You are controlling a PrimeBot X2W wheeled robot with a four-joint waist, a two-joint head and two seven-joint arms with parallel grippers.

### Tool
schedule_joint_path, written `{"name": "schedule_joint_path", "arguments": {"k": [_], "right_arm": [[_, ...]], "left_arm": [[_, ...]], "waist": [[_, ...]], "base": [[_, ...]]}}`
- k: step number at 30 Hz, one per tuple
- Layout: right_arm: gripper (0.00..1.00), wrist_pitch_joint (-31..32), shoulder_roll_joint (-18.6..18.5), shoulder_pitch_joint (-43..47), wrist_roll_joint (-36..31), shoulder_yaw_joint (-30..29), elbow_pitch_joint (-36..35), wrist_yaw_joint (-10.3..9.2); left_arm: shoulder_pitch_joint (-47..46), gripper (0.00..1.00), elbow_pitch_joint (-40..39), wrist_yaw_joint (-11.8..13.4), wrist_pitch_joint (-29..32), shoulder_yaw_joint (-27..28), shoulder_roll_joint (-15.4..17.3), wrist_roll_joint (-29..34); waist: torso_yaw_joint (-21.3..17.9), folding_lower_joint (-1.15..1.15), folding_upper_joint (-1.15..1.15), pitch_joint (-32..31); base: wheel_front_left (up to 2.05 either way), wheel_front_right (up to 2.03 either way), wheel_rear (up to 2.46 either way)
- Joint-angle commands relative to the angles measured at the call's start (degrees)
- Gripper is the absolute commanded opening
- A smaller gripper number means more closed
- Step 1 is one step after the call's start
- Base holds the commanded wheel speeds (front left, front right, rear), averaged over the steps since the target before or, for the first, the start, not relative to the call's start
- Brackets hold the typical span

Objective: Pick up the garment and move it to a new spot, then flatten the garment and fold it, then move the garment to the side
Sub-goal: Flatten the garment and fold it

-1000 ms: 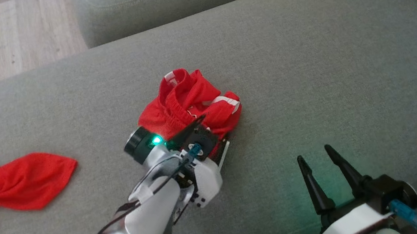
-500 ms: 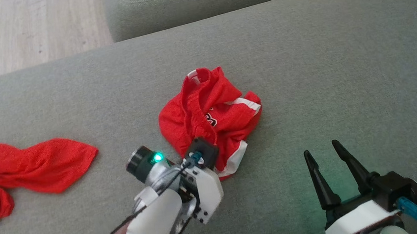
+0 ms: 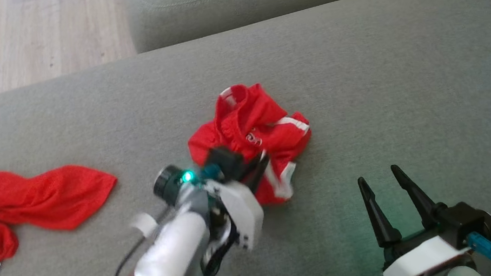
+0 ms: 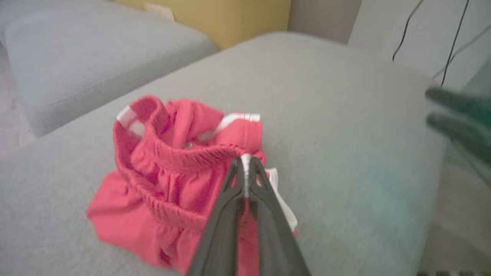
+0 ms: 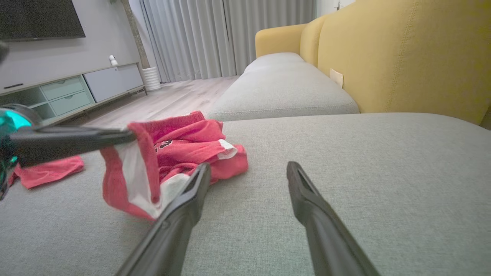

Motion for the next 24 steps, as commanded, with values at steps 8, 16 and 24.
{"name": "schedule_joint_path", "arguments": {"k": [8,16,24], "right_arm": [[1.0,-0.62,-0.18,-1.27,0.68,1.85,-1.59,-0.04],[1.0,-0.62,-0.18,-0.5,1.2,0.89,-2.25,-0.04],[1.0,-0.62,-0.18,0.74,0.6,-0.17,-2.14,-0.04]], "left_arm": [[-17.74,0.0,-11.21,-0.7,-6.24,9.87,-0.64,-16.59],[-18.85,0.0,-12.01,2.78,-7.41,12.26,0.74,-21.01],[5.67,0.0,-12.36,6.0,-9.63,11.61,7.16,-23.61]], "waist": [[-3.44,0.0,0.0,-1.57],[-3.71,0.0,0.0,-2.0],[0.9,0.0,0.0,-0.54]], "base": [[0.0,0.0,0.0],[0.0,0.0,0.0],[0.0,0.0,0.0]]}}
